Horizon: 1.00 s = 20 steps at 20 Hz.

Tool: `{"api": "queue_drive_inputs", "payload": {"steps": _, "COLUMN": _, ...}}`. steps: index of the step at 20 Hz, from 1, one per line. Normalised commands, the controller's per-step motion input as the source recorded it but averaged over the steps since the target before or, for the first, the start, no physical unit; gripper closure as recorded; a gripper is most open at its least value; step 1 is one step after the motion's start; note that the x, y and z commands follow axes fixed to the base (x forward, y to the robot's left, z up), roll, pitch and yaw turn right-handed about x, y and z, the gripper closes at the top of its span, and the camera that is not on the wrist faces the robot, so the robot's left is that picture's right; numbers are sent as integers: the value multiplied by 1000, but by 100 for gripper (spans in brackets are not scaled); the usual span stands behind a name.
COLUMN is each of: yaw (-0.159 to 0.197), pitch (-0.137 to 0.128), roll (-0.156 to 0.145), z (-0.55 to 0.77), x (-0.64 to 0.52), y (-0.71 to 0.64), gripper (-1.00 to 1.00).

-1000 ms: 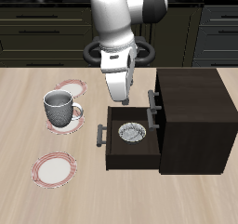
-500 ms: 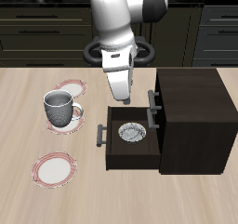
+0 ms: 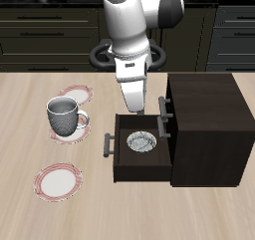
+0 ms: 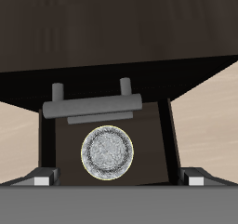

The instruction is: Place the bowl on the farthest plate relative to the robot

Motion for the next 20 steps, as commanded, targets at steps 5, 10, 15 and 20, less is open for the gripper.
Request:
{"api": "queue_drive_inputs", "payload": {"steps": 5, "yaw": -14, "pitch": 71, "roll": 41, "z": -316, "x": -130, "y": 216, "gripper": -100}}
{"api": "queue_drive_inputs", "payload": {"steps": 10, "yaw": -43, "pitch": 75, "roll": 9, "z": -247, "x": -65, "y": 55, "gripper": -100}}
{"api": "queue_drive_inputs", "payload": {"steps": 15, "yaw": 36, "pitch": -17, "roll": 19, "z": -98, "x": -206, "y": 99, "gripper": -100}}
{"api": "queue_drive_inputs", "payload": {"steps": 20, "yaw": 46, "pitch": -8, "roll": 44, "z": -103, "x": -236, "y": 262, "gripper": -100}}
